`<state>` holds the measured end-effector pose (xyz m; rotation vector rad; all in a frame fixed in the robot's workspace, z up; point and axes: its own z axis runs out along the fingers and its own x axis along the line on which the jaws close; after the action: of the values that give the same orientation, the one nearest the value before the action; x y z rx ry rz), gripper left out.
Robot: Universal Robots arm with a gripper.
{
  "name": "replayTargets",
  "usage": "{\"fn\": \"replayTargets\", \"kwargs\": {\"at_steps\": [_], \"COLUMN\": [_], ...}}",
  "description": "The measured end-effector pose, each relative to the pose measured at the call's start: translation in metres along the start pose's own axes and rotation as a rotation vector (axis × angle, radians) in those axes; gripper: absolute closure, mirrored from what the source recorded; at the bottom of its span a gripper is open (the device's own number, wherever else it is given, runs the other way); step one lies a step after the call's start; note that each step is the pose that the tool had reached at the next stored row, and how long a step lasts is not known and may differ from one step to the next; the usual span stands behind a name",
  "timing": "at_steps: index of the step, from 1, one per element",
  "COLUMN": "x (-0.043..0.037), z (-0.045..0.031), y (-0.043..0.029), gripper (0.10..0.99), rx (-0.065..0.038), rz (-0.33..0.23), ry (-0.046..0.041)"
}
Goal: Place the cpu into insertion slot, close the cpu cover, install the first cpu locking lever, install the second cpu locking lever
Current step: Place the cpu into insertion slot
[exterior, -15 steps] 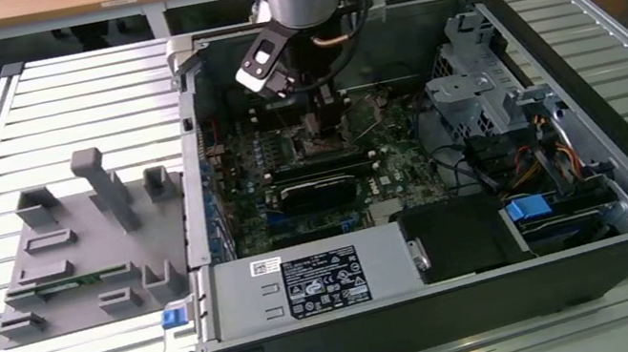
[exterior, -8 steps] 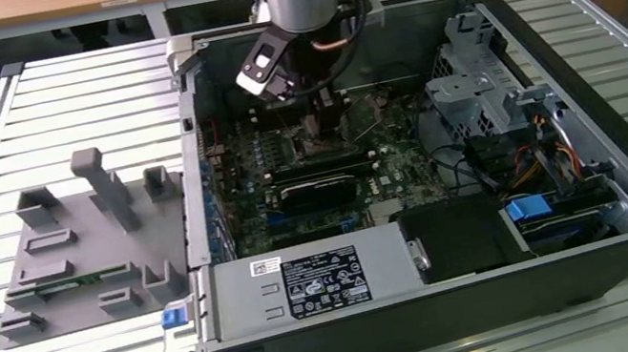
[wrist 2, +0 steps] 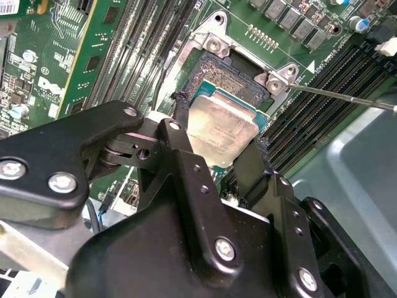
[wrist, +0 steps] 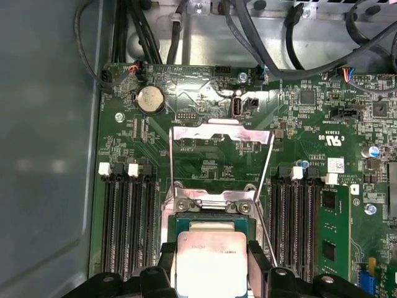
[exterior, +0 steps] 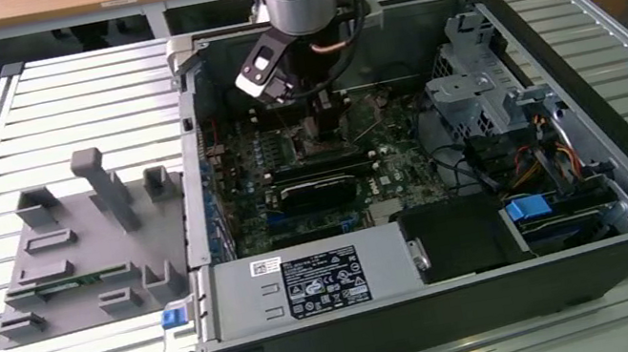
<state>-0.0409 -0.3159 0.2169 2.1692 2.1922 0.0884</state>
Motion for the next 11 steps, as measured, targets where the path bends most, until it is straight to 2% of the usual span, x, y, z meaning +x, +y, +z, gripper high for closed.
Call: {"fn": "replayTargets", "kwargs": {"at_steps": [11], "x": [0.0000], "z": [0.0012], "y": [-0.0015], "gripper": [0.549], "rx": [0.000], "rz": [0.000], "ry": [-0.0026]}}
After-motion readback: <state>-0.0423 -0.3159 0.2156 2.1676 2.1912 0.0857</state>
